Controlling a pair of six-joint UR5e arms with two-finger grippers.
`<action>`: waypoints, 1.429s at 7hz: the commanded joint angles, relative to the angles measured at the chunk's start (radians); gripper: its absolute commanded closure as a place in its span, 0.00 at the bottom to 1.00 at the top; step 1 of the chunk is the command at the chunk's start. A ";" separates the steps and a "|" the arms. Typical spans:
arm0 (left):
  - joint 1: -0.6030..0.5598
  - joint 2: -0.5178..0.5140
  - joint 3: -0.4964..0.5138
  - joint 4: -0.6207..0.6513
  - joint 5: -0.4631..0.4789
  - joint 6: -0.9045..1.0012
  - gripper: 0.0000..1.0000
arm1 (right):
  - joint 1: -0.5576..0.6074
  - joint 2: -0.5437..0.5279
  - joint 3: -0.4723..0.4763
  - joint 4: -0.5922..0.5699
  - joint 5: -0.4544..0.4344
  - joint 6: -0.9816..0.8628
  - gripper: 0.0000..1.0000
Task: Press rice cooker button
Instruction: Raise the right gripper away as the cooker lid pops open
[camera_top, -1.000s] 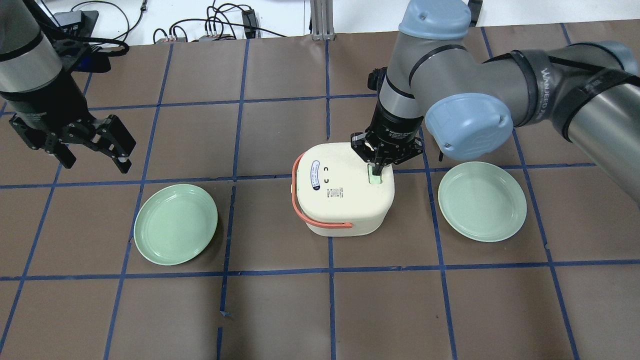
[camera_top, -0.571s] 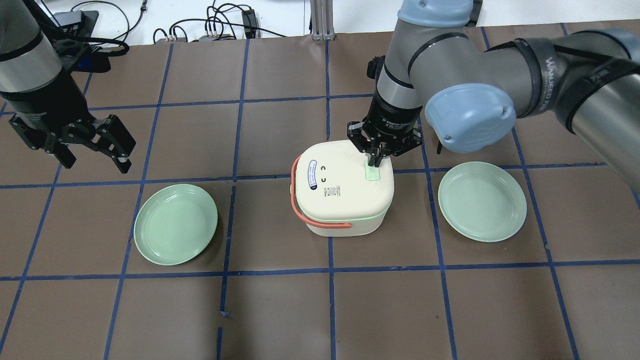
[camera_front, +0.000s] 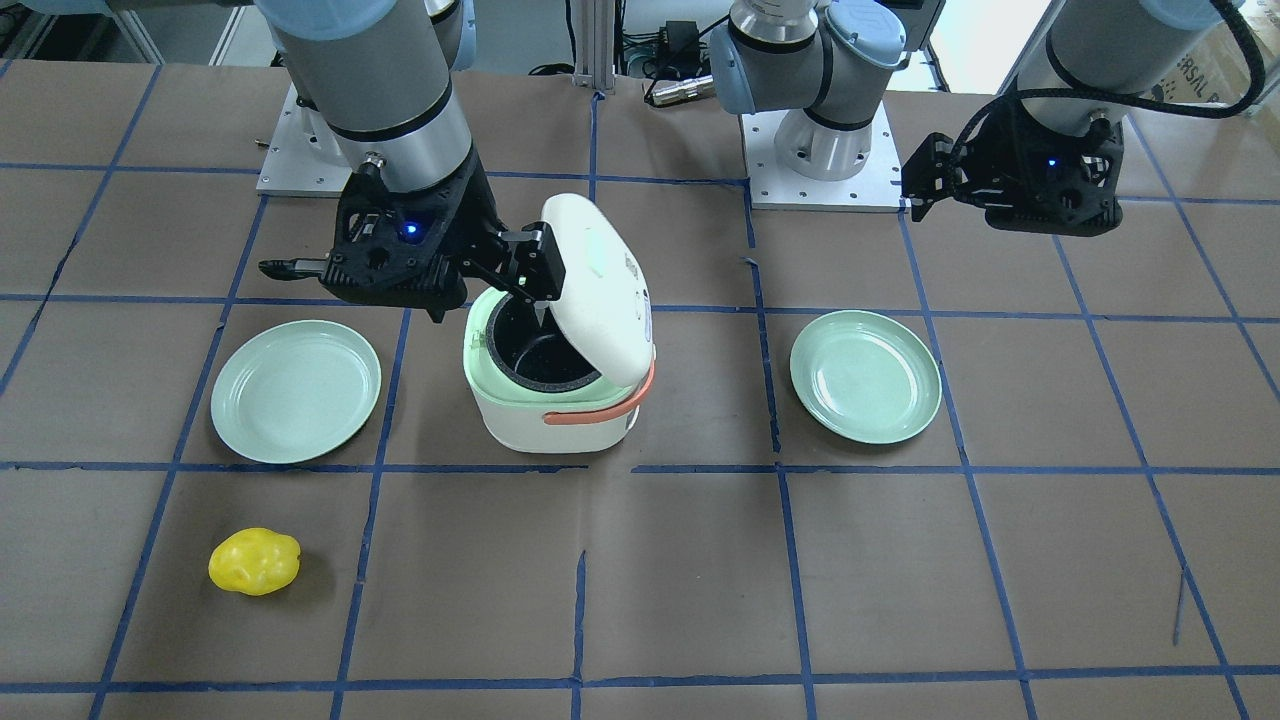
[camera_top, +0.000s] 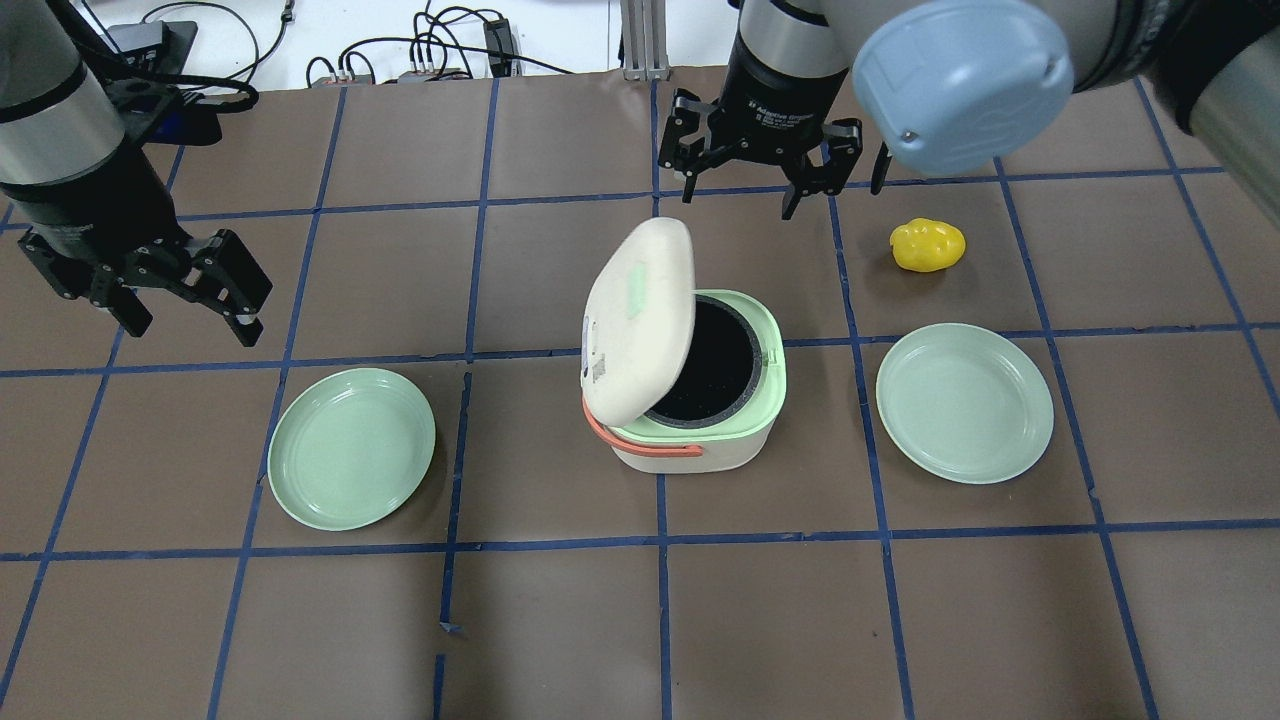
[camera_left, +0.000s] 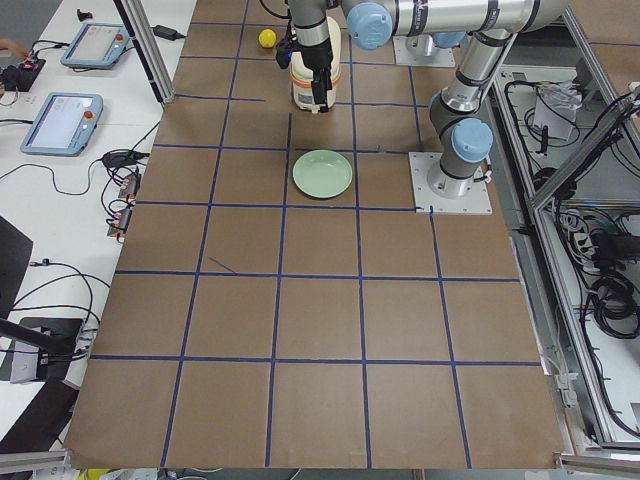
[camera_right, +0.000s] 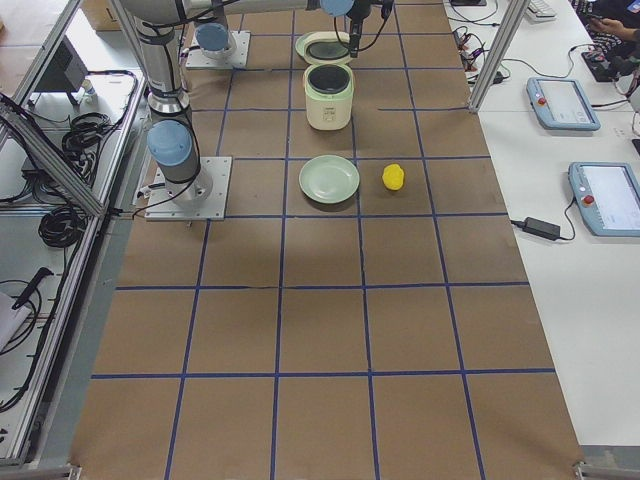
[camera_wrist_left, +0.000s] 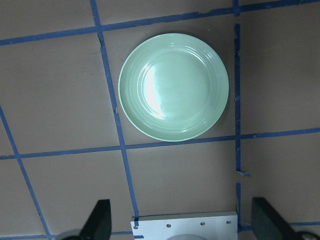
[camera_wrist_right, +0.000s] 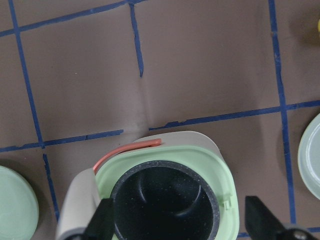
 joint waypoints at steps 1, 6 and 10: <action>0.000 0.000 0.000 0.000 0.000 0.000 0.00 | -0.062 0.008 -0.046 0.058 -0.095 -0.133 0.00; 0.000 0.000 0.000 0.000 0.000 0.000 0.00 | -0.122 -0.007 -0.032 0.136 -0.152 -0.252 0.00; 0.000 0.000 0.000 0.000 0.000 0.000 0.00 | -0.178 -0.035 -0.008 0.195 -0.182 -0.378 0.00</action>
